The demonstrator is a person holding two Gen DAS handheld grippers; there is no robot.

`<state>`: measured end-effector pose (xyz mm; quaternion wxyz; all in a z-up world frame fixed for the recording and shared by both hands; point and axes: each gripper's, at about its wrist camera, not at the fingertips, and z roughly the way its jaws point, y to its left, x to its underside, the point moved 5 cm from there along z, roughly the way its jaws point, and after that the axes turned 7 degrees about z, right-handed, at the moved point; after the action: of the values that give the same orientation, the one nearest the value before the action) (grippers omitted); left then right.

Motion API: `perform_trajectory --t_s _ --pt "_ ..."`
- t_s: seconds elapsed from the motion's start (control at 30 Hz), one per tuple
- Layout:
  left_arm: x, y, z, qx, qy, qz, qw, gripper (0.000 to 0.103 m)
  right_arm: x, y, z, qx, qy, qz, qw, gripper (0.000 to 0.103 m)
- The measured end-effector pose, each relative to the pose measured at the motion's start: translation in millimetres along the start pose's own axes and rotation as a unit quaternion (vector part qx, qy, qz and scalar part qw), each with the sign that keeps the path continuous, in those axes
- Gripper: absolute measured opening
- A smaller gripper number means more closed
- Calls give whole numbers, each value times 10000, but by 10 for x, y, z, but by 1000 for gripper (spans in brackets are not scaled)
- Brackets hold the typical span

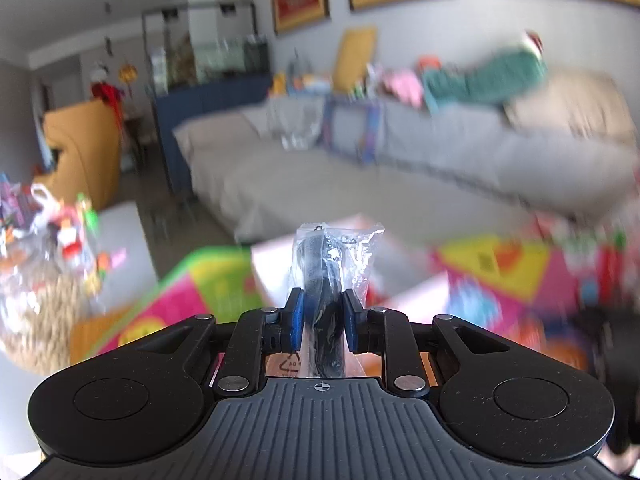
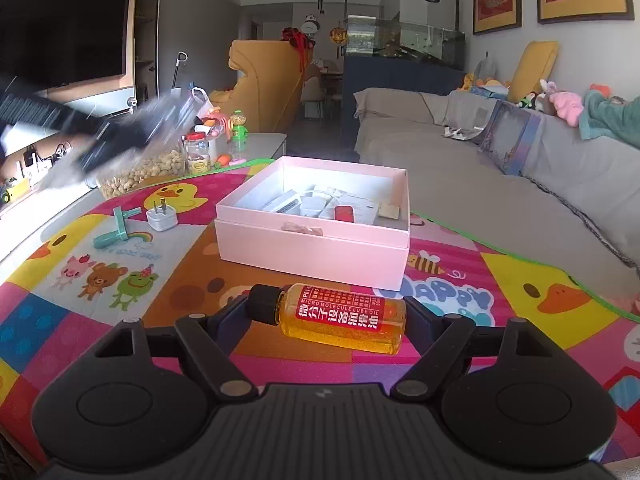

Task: Organize rigid objects
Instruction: 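Carry the cable bag into the pink box with the left tool while the right drops the bottle in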

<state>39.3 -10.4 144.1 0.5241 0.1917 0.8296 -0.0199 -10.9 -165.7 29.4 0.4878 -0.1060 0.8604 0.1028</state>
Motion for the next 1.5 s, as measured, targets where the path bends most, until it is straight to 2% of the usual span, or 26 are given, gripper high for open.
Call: perform_trajectory --t_s 0.1,0.13,0.2,0.3,0.43,0.53,0.7,0.8,0.9,0.97,1.07,1.2,1.3,1.37,1.5 --pt "-326 83 286 215 -531 -476 9972 26 12 -38 24 21 23 44 10000 81" --pt "-387 108 404 194 -578 -526 9968 27 23 -49 27 35 35 55 10000 81" --pt "-417 159 597 76 -496 -709 9962 27 39 -82 32 85 51 55 9999 81" --pt "-294 218 699 95 -316 -897 9954 27 61 -144 38 197 69 55 9998 81" --pt "105 299 543 176 -128 -1064 9941 27 23 -221 104 251 147 187 9994 81" --pt "532 358 387 153 178 -1223 9922 27 -150 -218 116 280 -36 149 9995 81" --pt "1221 435 189 68 692 -1509 9861 27 -729 -153 238 145 -472 132 9987 81" --pt "1528 544 100 90 839 -1826 9796 27 -1118 -108 428 -74 -513 214 9984 81" --pt "1716 702 31 -215 916 -2000 9753 26 -1413 -74 707 -324 -273 266 9987 81" --pt "1797 810 -36 -523 899 -2019 9739 26 -1506 -63 855 -273 -97 316 9991 81" --pt "1890 941 -109 -793 839 -2171 9693 26 -1519 -27 960 -259 38 450 9986 81" --pt "1973 1075 -126 -1013 837 -2377 9624 26 -1366 121 1040 -509 367 549 9965 81" --pt "2031 1190 -148 -1300 828 -2583 9537 26 -1240 429 1074 -634 436 161 9969 81" --pt "2054 1276 -174 -1453 854 -2697 9481 26 -1168 684 1081 -886 473 -114 9949 81" --pt "2098 1437 -215 -1596 770 -2880 9411 26 -1046 1304 1268 -1423 815 -626 9845 81"
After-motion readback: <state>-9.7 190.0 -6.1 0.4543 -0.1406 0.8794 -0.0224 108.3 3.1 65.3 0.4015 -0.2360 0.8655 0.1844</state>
